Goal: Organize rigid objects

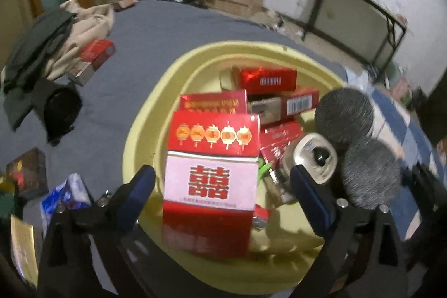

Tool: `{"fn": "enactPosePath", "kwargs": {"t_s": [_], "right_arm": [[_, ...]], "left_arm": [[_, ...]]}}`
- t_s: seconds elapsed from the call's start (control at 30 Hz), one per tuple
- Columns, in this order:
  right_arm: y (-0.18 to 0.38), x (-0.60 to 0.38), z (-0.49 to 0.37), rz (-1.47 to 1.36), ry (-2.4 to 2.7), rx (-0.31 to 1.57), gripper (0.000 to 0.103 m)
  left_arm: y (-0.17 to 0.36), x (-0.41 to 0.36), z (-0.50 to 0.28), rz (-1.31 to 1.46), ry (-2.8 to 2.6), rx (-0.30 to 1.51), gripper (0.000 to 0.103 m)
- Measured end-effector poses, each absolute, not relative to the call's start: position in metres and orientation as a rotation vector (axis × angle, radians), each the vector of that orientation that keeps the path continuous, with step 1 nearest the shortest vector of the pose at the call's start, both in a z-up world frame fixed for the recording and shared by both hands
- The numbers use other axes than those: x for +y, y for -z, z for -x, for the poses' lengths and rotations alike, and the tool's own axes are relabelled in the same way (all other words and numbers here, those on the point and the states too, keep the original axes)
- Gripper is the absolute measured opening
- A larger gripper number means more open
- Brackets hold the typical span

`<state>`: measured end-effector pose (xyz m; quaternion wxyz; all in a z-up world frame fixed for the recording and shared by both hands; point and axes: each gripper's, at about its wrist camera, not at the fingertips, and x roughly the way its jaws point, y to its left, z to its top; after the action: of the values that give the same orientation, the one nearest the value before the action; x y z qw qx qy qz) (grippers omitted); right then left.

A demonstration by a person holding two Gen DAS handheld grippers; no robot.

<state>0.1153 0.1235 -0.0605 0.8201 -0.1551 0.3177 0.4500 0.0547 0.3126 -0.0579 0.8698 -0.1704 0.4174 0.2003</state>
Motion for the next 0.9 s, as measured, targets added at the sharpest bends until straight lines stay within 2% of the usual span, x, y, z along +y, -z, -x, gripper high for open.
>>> {"fn": "enactPosePath", "kwargs": {"t_s": [0.17, 0.3, 0.43, 0.53, 0.63, 0.73, 0.9], "right_arm": [[0.049, 0.099, -0.109, 0.275, -0.969, 0.652, 0.102], [0.036, 0.052, -0.102, 0.194, -0.939, 0.606, 0.102], [0.043, 0.006, -0.106, 0.222, -0.884, 0.578, 0.103], [0.056, -0.012, -0.116, 0.29, -0.85, 0.623, 0.103], [0.063, -0.015, -0.119, 0.372, -0.849, 0.614, 0.103], [0.072, -0.005, -0.129, 0.383, -0.902, 0.685, 0.102], [0.086, 0.011, -0.148, 0.412, -0.946, 0.694, 0.103]], "left_arm": [[0.02, 0.297, -0.047, 0.401, -0.505, 0.784, 0.103], [-0.003, 0.265, -0.03, 0.416, -0.576, 0.705, 0.103], [0.017, 0.177, -0.008, 0.368, -0.553, 0.686, 0.103], [0.03, 0.145, -0.002, 0.323, -0.577, 0.698, 0.103], [0.046, 0.14, 0.007, 0.41, -0.621, 0.704, 0.103], [0.063, 0.134, 0.003, 0.367, -0.643, 0.734, 0.103], [0.093, 0.149, -0.012, 0.367, -0.677, 0.776, 0.103]]}}
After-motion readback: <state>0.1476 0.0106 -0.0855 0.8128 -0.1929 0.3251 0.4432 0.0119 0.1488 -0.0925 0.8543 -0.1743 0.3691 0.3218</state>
